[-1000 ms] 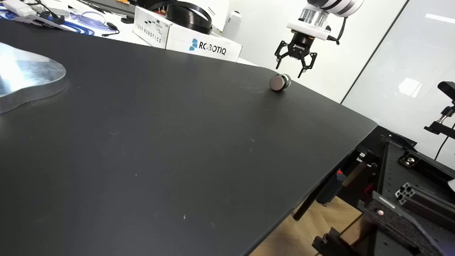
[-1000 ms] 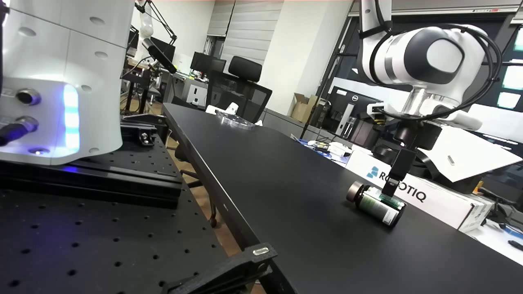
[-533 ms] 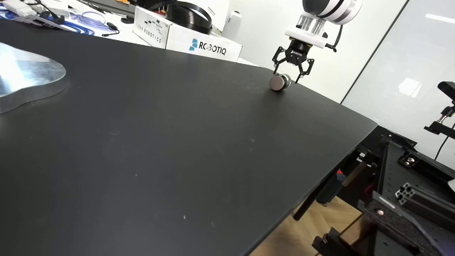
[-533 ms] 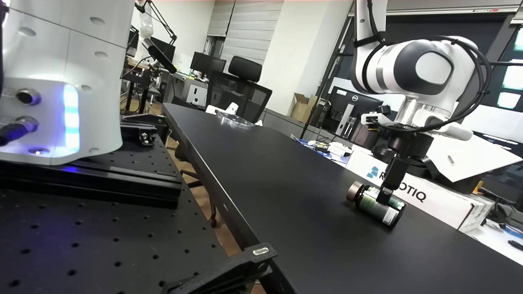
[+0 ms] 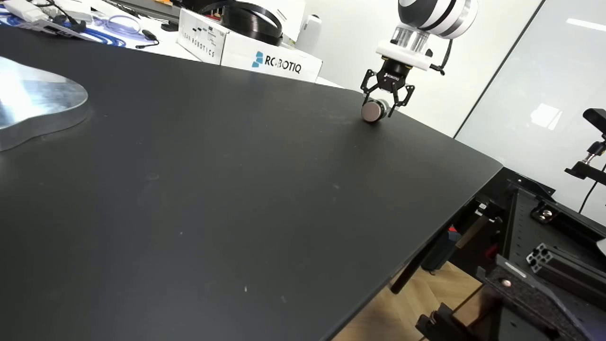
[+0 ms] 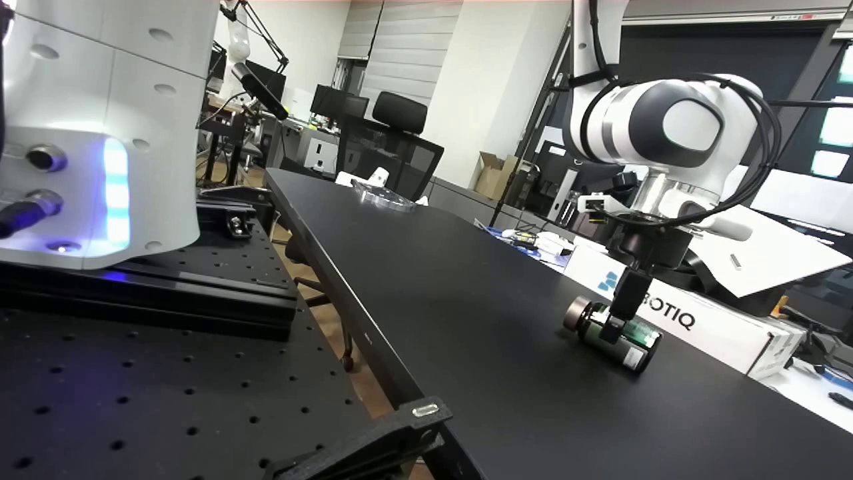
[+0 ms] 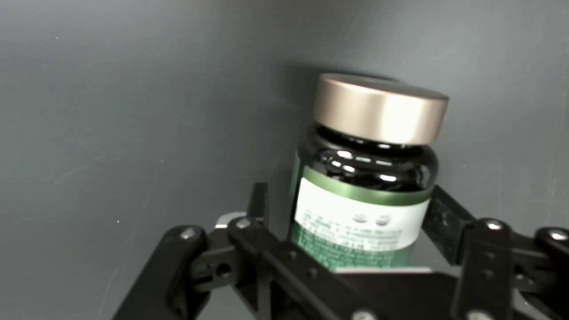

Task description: Pick up the vial, flip it the right way up then set it back down on the table

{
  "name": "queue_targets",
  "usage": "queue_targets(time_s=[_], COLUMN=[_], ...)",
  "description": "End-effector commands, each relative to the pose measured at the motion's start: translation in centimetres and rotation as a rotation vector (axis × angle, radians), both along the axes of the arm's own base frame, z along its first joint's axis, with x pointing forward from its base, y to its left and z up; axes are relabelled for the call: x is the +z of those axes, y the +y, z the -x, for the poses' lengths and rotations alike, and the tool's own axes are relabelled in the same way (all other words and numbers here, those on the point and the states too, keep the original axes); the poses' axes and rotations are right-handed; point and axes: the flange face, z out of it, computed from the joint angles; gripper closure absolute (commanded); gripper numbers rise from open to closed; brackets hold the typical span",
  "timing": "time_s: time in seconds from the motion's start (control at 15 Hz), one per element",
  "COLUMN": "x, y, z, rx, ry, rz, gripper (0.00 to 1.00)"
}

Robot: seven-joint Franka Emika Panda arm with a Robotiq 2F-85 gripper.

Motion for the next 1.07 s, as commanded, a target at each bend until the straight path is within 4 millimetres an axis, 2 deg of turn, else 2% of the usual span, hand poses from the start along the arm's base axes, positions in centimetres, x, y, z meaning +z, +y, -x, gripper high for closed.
queue_targets(time_s=[0.0, 0.13, 0.33, 0.53, 0.73, 0.87, 1.0], x=[-0.1, 0.5, 2.3, 5.3, 8.0, 8.8, 8.7], y=[0.7, 1.4, 3.2, 5.5, 6.9, 7.2, 7.1], z=[0.0, 0.1, 0.4, 0.9, 1.6, 2.2, 2.9], rx=[0.002, 0.026, 0.1, 0.205, 0.3, 0.344, 0.373], ry=[0.007, 0.028, 0.06, 0.094, 0.143, 0.195, 0.257], rz=[-0.009, -0.051, -0.17, -0.326, -0.479, -0.584, -0.688], gripper=[0.45, 0.55, 0.55, 0.55, 0.55, 0.55, 0.55])
